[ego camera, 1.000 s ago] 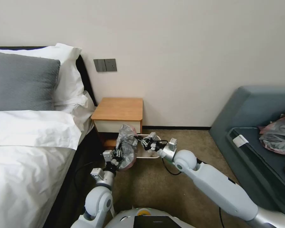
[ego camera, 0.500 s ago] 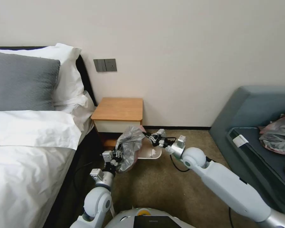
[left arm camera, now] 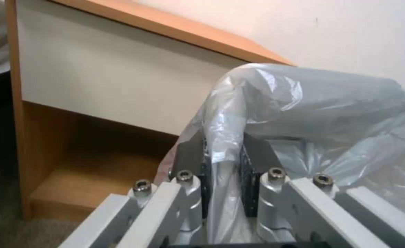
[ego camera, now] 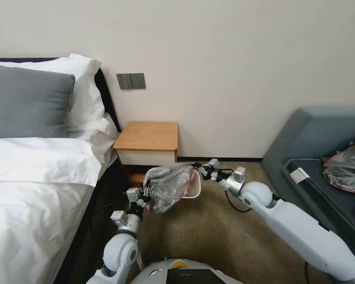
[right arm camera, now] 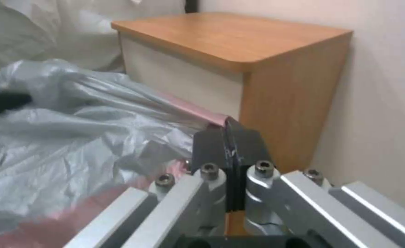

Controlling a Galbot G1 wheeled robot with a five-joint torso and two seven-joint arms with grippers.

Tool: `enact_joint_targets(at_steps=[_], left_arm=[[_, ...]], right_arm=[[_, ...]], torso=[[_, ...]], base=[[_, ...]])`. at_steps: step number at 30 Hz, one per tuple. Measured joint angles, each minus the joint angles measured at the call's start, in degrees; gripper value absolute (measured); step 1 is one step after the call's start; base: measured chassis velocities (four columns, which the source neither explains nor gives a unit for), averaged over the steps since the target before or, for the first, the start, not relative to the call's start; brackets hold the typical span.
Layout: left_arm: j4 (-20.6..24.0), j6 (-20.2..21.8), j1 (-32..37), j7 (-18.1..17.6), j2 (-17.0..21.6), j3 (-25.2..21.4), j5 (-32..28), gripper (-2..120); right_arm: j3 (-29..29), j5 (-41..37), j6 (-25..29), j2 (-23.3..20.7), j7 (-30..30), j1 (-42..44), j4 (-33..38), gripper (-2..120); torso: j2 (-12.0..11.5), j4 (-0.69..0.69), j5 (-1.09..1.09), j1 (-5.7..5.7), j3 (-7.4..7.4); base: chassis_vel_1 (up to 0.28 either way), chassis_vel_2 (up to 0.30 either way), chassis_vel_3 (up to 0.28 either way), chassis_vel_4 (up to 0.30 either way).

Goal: Pick up the garbage bag from the table and place it over the trash can.

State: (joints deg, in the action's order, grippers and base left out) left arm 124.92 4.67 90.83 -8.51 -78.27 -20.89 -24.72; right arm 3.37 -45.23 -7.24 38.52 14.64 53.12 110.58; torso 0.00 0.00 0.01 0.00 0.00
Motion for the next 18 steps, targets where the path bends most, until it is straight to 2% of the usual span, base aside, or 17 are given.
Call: enact_joint_targets(at_steps=[9,11,12,15,16,18], left_arm=[[0.0,0.0,-0.8,-0.1,-0.3,-0.4,-0.8,11],[0.1,0.0,-1.1,-0.4,-0.4,-0.7,-1.2,11],[0.1,0.0,-1.1,-0.4,-0.4,-0.7,-1.2,11],[0.3,0.2,-1.1,-0.6,-0.5,-1.0,-2.3,11],[0.3,0.2,-1.1,-0.6,-0.5,-1.0,-2.3,11],[0.3,0.3,-1.3,-0.7,-0.6,-1.4,-2.7,11]], right_arm=[[3.6,0.3,0.8,-1.3,1.3,3.6,0.1,0],[3.9,1.0,0.9,-1.4,1.9,3.8,-0.3,10],[3.9,1.0,0.9,-1.4,1.9,3.8,-0.3,10],[4.6,1.9,1.1,-1.9,3.5,4.1,-1.3,25],[4.6,1.9,1.1,-1.9,3.5,4.1,-1.3,25],[5.6,2.0,1.2,-2.6,4.2,4.6,-1.0,35]], torso=[[0.0,0.0,-0.01,0.0,0.0],[0.0,0.0,0.0,0.0,0.0],[0.0,0.0,0.0,0.0,0.0],[0.0,0.0,0.0,0.0,0.0],[0.0,0.0,0.0,0.0,0.0],[0.0,0.01,-0.01,0.0,0.0]], base=[[0.0,0.0,0.0,0.0],[0.0,0.0,0.0,0.0],[0.0,0.0,0.0,0.0],[0.0,0.0,0.0,0.0],[0.0,0.0,0.0,0.0],[0.0,0.0,0.0,0.0]])
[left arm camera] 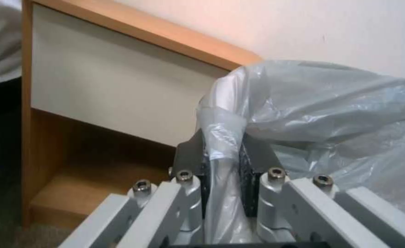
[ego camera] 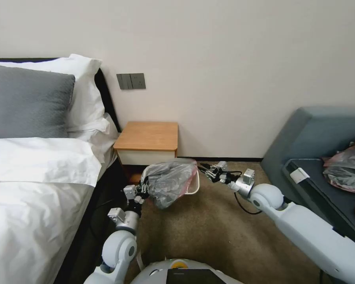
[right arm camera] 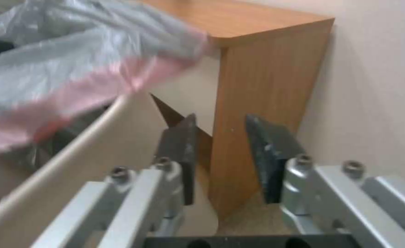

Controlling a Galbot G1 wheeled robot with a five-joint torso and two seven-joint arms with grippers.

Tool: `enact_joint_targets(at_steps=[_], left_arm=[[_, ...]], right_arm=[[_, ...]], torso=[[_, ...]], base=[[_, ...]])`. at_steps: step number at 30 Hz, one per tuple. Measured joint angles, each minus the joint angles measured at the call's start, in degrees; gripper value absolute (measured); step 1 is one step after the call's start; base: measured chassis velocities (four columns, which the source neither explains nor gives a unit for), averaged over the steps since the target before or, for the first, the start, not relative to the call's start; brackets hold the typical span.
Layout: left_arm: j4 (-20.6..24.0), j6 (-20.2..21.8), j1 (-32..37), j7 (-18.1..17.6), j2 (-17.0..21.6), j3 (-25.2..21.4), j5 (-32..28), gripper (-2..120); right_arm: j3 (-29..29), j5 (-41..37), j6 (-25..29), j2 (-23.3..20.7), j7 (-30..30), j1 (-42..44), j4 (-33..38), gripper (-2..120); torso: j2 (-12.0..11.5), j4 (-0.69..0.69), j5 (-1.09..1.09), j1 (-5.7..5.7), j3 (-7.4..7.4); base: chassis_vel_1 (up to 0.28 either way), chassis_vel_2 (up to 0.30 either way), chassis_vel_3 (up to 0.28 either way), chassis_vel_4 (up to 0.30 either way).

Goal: Pick up the garbage bag from the table and place it over the trash can.

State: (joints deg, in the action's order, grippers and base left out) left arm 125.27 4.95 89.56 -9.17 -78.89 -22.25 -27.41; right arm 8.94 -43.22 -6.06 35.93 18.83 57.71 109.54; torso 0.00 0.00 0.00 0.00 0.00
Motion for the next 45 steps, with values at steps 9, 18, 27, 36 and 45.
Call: enact_joint_targets(at_steps=[9,18,27,36,45], left_arm=[[-2.7,0.1,-1.1,-0.6,-0.7,-0.6,-0.4,11],[-4.0,-0.3,-1.8,-0.8,-0.9,-1.2,-1.2,11],[-3.8,-1.3,-2.9,-1.1,-1.6,-1.1,-2.3,11],[-2.8,-1.6,-3.1,-1.2,-2.8,-0.8,-2.4,11],[-2.9,-2.1,-2.8,-1.0,-4.3,-0.4,-1.4,11]], right_arm=[[5.3,1.0,2.4,-1.1,0.3,4.5,8.4,70],[5.1,-5.1,-0.6,4.3,-18.7,10.7,24.5,98],[1.9,-18.5,-4.7,12.9,-38.3,17.9,33.9,100],[0.3,-21.1,-9.6,20.2,-43.7,18.9,34.0,100],[-4.5,-21.4,-14.6,24.5,-47.1,12.6,29.4,99]], torso=[[0.0,0.0,-0.01,0.0,0.0],[0.0,-0.01,-0.02,0.0,0.0],[0.0,-0.01,-0.02,-0.01,0.0],[0.0,0.0,-0.01,-0.01,0.0],[0.0,-0.01,0.0,-0.01,0.0]], base=[[0.0,0.0,0.0,0.0],[0.0,0.0,0.0,0.0],[0.0,0.0,0.0,0.0],[0.0,0.0,0.0,0.0],[0.0,0.0,0.0,0.0]])
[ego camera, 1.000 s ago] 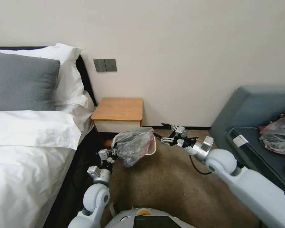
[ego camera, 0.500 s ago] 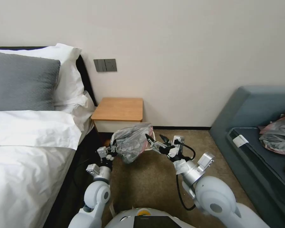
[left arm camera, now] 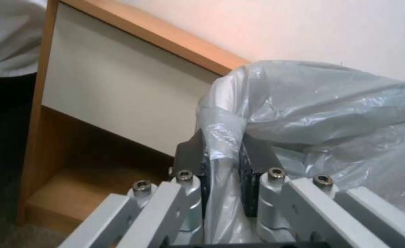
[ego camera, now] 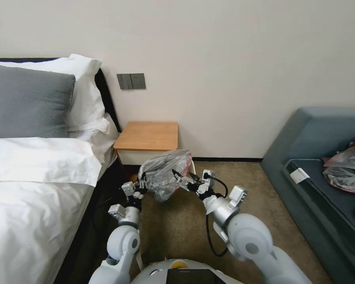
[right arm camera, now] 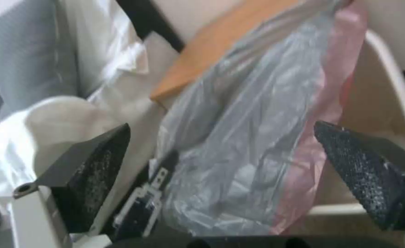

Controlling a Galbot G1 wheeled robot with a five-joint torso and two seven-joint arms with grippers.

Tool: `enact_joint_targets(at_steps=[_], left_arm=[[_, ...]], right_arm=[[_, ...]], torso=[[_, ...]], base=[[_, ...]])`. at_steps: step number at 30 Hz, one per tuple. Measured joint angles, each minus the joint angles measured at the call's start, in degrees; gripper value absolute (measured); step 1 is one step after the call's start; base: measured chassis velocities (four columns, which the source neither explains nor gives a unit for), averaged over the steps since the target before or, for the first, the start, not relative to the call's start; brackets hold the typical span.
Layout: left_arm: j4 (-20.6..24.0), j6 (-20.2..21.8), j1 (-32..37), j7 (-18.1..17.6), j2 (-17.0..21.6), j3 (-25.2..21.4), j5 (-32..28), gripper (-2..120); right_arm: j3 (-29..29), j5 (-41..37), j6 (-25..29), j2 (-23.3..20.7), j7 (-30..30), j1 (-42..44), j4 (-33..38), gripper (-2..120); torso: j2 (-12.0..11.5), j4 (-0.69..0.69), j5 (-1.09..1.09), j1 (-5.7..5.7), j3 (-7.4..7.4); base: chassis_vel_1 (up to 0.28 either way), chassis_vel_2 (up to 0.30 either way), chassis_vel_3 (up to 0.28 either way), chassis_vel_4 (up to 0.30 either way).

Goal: Pick up the garbage bag from the table and place it over the trash can.

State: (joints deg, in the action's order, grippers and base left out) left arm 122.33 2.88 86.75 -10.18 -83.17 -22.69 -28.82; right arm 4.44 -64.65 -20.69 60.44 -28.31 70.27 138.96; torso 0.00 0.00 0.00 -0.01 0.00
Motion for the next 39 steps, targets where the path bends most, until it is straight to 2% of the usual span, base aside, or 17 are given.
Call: enact_joint_targets(at_steps=[11,29,31,33,34,39], left_arm=[[-0.1,-1.0,-0.1,0.3,-0.2,0.1,1.2,11],[0.5,-1.4,1.2,0.5,-0.2,0.3,1.4,11],[0.5,-1.4,1.2,0.5,-0.2,0.3,1.4,11],[0.6,-1.4,1.1,0.5,-0.3,0.4,1.4,11],[0.6,-1.4,1.1,0.5,-0.3,0.4,1.4,11],[0.6,-1.4,1.0,0.4,-0.4,0.4,1.4,11]], right_arm=[[-0.5,1.5,-3.5,1.4,-3.2,-2.9,-4.4,99],[-2.3,1.3,-4.0,3.9,-3.5,-6.2,-9.0,99],[-2.4,1.5,-4.0,4.2,-3.3,-6.1,-9.3,96],[-2.9,2.2,-4.0,4.5,-2.8,-5.9,-9.8,85],[-2.9,2.2,-4.0,4.5,-2.8,-5.9,-9.8,85],[-3.3,3.3,-4.0,4.7,-1.6,-5.7,-9.6,64]], torso=[[0.0,0.0,0.0,0.0,0.0],[0.0,0.0,0.0,0.01,0.0],[0.0,0.0,0.01,0.01,0.0],[0.0,0.0,0.0,0.01,0.0],[0.0,0.0,0.0,0.01,0.0],[0.0,0.0,0.0,0.01,0.0]], base=[[0.0,0.0,0.0,0.0],[0.0,0.0,0.0,0.0],[0.0,0.0,0.0,0.0],[0.0,0.0,0.0,0.0],[0.0,0.0,0.0,0.0],[0.0,0.0,0.0,0.0]])
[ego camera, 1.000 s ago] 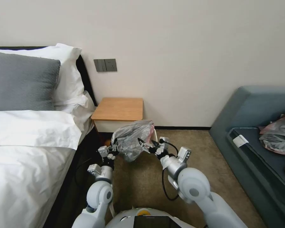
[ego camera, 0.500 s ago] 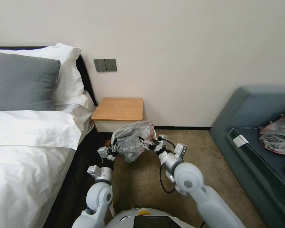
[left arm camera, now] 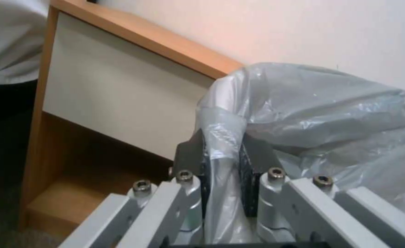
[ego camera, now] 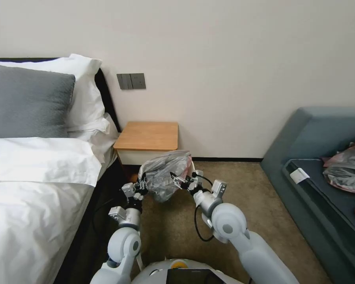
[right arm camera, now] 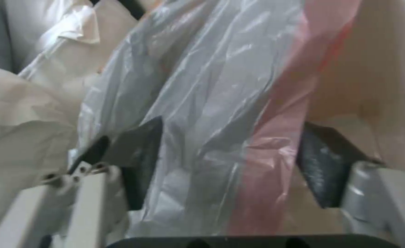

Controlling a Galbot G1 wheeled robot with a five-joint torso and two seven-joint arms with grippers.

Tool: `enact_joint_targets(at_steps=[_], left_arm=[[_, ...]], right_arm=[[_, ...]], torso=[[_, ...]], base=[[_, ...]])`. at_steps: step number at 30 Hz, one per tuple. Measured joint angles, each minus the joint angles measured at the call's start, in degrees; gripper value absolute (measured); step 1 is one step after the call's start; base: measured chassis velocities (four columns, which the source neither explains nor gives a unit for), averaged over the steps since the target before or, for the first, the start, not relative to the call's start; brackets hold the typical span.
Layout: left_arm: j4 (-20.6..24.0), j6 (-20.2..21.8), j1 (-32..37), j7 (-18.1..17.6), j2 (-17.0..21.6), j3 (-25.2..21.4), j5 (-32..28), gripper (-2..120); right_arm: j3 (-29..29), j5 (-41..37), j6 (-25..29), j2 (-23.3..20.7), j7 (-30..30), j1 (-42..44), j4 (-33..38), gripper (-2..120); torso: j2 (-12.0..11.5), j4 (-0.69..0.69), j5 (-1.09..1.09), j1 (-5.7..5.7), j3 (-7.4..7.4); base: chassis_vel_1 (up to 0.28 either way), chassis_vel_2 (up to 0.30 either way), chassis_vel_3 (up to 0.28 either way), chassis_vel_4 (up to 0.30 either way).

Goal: Pick up the garbage bag from the table and place it over the trash can.

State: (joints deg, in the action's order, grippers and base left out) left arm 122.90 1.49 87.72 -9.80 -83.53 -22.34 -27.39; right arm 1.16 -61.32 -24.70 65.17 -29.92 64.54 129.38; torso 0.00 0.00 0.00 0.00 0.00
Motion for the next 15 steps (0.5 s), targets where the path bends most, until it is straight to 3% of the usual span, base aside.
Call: enact_joint_targets(at_steps=[5,7,15], left_arm=[[0.0,0.0,-0.3,-0.2,-0.1,-0.1,0.0,11],[-0.1,0.0,-0.6,-0.4,-0.3,-0.2,-0.1,11],[-0.2,0.0,-1.4,-0.8,-0.9,-0.3,-0.4,11]], right_arm=[[0.0,0.6,0.1,-0.1,0.4,0.5,0.2,50],[0.1,1.2,0.2,0.0,0.8,1.1,0.4,38],[0.1,2.9,0.8,0.1,1.7,1.8,0.6,10]], torso=[[0.0,0.0,0.01,0.0,0.0],[0.0,0.0,0.0,0.0,0.0],[0.0,0.0,0.0,0.0,0.0]], base=[[0.0,0.0,0.0,0.0],[0.0,0.0,0.0,0.0],[0.0,0.0,0.0,0.0]])
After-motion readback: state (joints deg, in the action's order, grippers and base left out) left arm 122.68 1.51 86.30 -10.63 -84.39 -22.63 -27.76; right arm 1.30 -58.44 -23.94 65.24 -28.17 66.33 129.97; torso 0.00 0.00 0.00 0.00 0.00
